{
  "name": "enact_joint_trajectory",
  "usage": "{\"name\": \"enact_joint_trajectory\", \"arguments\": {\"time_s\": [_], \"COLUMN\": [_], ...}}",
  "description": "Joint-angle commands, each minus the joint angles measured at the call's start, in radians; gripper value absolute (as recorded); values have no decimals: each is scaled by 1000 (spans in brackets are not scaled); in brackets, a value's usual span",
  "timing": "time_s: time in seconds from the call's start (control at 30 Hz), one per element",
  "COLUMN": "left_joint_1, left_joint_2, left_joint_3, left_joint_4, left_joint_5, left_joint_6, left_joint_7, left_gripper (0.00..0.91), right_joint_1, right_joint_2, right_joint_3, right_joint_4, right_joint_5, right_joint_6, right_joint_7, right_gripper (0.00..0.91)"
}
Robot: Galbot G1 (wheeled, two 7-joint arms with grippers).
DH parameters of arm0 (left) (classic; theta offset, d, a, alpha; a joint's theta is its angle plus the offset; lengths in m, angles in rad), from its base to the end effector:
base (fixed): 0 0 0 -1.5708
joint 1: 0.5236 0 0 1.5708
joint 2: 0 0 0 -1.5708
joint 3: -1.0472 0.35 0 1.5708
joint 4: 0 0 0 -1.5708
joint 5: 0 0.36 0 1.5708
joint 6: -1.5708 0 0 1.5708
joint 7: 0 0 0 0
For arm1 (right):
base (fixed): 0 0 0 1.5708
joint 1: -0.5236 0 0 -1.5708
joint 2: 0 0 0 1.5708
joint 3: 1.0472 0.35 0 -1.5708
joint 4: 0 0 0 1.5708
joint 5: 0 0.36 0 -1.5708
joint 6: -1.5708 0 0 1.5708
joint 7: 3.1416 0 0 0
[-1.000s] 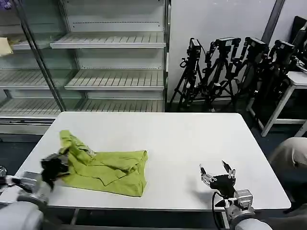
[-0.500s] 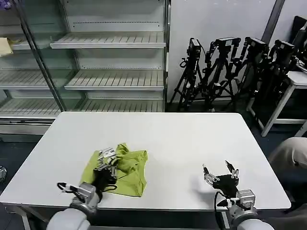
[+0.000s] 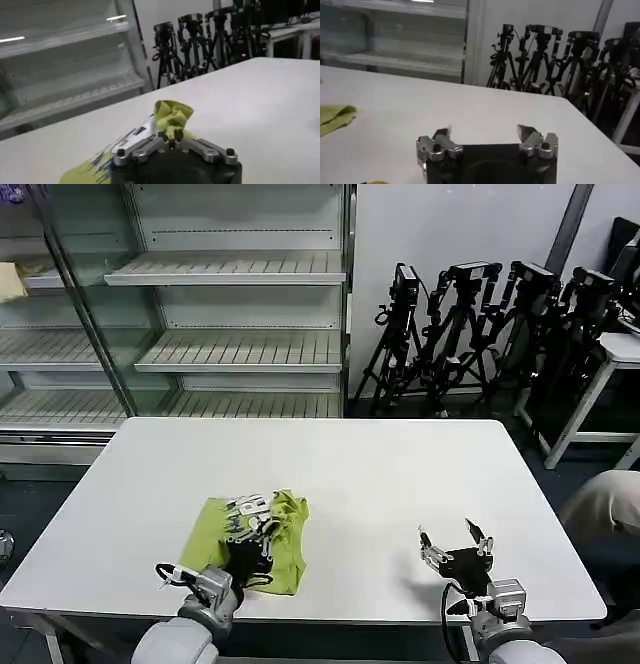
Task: Fold and organize the clothes.
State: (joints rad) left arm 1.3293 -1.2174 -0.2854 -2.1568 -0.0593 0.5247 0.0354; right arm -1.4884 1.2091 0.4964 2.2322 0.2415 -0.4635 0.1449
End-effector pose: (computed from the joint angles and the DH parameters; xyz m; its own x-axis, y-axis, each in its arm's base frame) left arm 0.2337 -0.0142 -0.2406 -0.9027 0.3018 0.3068 0.3688 0.9098 0.1902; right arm 0.2041 -0.0384 -0.2327 -0.9619 -0.0556 0.2677 -0.0894 0.9893 -0.1156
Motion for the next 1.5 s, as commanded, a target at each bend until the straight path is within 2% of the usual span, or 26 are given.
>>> {"name": "enact_joint_trajectory", "arguments": {"time_s": [0.03,0.2,0.33,0.53,0.67,0.73,1.23,1.27,1.3,1.33,1.5], "left_joint_1": [-18,-22,-30,4,34,49,5,2,1,0,1], "left_joint_2": [-17,-18,-2,28,13,12,-12,-11,-11,-11,-13], "left_joint_3": [46,0,-108,-280,-335,-338,-313,-313,-312,-312,-311], "left_joint_4": [-25,-88,-125,-45,48,64,237,241,243,243,235], "left_joint_5": [-116,-242,-304,-292,-329,-388,-458,-464,-466,-473,-510], "left_joint_6": [-14,-44,-42,-45,21,54,54,54,53,53,54], "left_joint_7": [-49,-63,-73,-139,-165,-167,-94,-95,-97,-98,-98], "left_gripper": [907,907,907,907,907,907,907,584,363,20,20], "right_joint_1": [5,12,16,19,17,14,-4,-3,-3,-3,1], "right_joint_2": [4,5,5,4,1,-1,-8,-8,-8,-8,-6], "right_joint_3": [-8,-21,-30,-38,-35,-34,-9,-9,-10,-10,-12], "right_joint_4": [-2,-4,-7,-9,-10,-8,-4,-6,-6,-7,-11], "right_joint_5": [-4,-8,-11,-10,-8,-8,-3,-3,-3,-3,-3], "right_joint_6": [-1,-3,-4,0,5,6,17,18,19,19,19], "right_joint_7": [0,0,0,-4,-6,-6,-9,-9,-9,-9,-9], "right_gripper": [907,907,907,907,907,907,907,907,907,907,907]}}
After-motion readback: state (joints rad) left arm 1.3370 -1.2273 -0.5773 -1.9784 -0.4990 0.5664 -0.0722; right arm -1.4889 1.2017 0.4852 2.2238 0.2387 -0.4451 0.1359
